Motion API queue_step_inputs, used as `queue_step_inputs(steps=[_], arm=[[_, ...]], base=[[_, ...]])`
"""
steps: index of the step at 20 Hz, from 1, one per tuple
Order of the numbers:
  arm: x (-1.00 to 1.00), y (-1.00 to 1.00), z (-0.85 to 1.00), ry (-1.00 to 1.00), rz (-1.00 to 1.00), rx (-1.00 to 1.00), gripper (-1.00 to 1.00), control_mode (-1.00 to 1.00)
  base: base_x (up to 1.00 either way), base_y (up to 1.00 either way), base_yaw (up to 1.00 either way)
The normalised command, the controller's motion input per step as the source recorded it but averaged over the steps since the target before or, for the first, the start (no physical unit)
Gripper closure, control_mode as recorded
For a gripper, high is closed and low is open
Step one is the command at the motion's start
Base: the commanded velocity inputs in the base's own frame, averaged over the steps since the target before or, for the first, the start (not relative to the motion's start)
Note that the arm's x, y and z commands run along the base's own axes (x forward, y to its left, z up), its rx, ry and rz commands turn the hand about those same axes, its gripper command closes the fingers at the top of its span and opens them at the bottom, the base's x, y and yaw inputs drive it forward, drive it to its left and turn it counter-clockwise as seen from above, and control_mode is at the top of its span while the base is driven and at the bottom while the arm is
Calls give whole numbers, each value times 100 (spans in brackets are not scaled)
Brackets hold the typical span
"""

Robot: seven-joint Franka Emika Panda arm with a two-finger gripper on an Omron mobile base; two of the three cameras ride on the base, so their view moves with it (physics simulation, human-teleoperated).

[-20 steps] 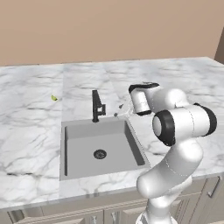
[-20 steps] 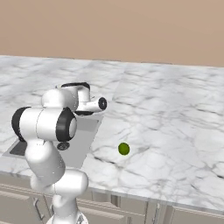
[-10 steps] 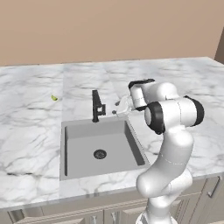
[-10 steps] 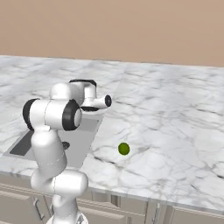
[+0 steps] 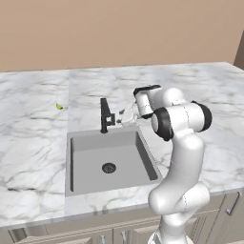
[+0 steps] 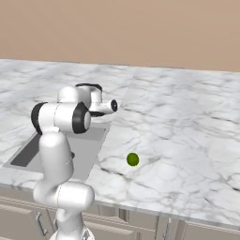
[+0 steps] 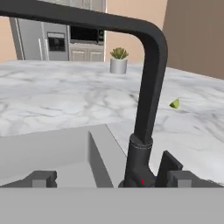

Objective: Turn on the sink faucet. Then move the lime from the counter to the sink. Turn off the sink. Move the vegetable from the sink to the pot next to the stove. Finally move the pot to the front left burner.

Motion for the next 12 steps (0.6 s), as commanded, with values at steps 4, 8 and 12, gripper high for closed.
queue_step_inputs(steps=[4, 8, 12], arm=[[21, 2, -21, 0, 1, 0, -100, -100], [22, 0, -17, 0, 0, 0, -100, -100], [28, 0, -14, 0, 0, 0, -100, -100]], base=[[0, 0, 0], [0, 0, 0], [0, 0, 0]])
